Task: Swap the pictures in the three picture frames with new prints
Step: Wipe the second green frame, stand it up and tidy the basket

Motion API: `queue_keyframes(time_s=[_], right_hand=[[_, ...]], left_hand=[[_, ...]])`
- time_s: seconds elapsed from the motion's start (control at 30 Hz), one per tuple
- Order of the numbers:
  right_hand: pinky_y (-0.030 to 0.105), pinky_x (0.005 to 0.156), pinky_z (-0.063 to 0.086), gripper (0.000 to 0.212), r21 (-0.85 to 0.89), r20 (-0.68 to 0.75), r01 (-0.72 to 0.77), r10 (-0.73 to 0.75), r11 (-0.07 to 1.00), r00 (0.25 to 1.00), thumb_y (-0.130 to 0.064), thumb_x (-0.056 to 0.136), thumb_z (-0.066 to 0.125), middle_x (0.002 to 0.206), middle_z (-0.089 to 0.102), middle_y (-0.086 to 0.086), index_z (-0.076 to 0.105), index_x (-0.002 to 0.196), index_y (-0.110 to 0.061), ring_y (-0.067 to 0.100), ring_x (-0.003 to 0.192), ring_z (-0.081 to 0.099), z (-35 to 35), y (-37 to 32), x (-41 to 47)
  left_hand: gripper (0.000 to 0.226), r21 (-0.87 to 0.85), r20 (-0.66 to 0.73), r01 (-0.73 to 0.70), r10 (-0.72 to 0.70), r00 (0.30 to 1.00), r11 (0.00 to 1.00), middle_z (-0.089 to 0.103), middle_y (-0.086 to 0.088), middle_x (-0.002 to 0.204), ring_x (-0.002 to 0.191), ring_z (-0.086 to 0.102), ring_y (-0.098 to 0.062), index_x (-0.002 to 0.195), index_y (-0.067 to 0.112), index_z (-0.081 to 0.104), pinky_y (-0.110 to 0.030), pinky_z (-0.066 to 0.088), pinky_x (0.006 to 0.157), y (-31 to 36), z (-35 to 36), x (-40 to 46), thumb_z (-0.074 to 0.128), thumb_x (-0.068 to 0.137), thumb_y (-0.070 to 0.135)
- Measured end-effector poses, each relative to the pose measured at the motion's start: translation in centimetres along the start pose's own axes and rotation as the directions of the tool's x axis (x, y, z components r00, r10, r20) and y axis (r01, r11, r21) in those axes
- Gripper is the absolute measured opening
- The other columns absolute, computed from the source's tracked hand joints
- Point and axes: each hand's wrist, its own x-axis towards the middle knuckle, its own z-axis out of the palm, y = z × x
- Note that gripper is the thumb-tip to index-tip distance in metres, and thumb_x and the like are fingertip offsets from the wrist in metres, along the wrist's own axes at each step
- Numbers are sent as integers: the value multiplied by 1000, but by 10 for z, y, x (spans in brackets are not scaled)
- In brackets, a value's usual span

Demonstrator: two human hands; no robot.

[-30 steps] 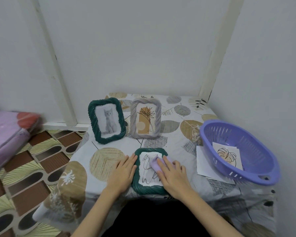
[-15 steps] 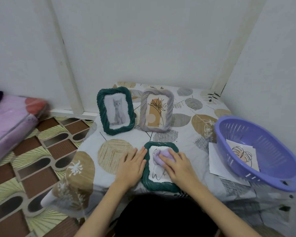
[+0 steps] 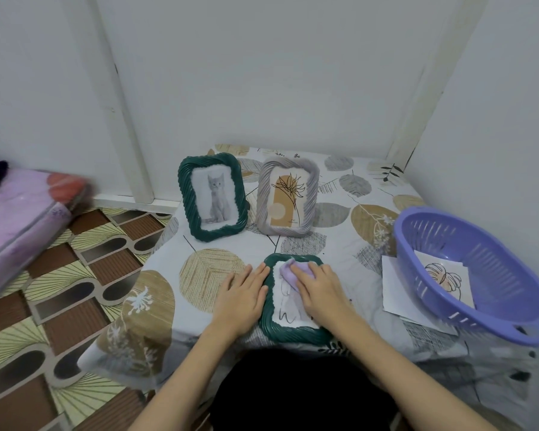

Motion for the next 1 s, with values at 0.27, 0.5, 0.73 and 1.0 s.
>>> queue_keyframes(time_s=[0.27,0.5,0.73,1.0], right_hand=[[31,74,39,38,-41,-60,229,-231,973,971,-34,89,39,107,65,3,54,122,-21,24,81,54,-1,3,-24],[32,64,48,37,-33,-60,-17,15,999,998,-25,80,42,95,64,4,57,114,-20,25,78,59,5,-22,8],[34,72,28,37,-163,-66,94,-106,982,992,-36,84,37,101,67,-4,58,114,-27,23,76,55,-8,1,-22],[42,85,31,44,-115,67,-26,33,993,997,-33,84,33,106,64,1,52,122,-28,23,94,54,-5,-39,-11]], left_hand=[[86,16,4,-7,7,1000,1000,13,19,154,143,8,-5,146,33,11,-33,5,116,-1,0,1,-19,68,51],[83,37,-10,-3,3,1000,999,15,17,154,143,10,-6,147,31,13,-35,6,115,-1,3,1,-18,72,51],[87,15,14,2,-2,1000,1000,15,19,154,143,9,-5,146,33,14,-34,6,116,-1,0,3,-18,68,53],[87,-1,14,-1,1,1000,1000,17,17,154,143,11,-6,146,32,17,-34,8,116,-2,0,3,-17,68,53]])
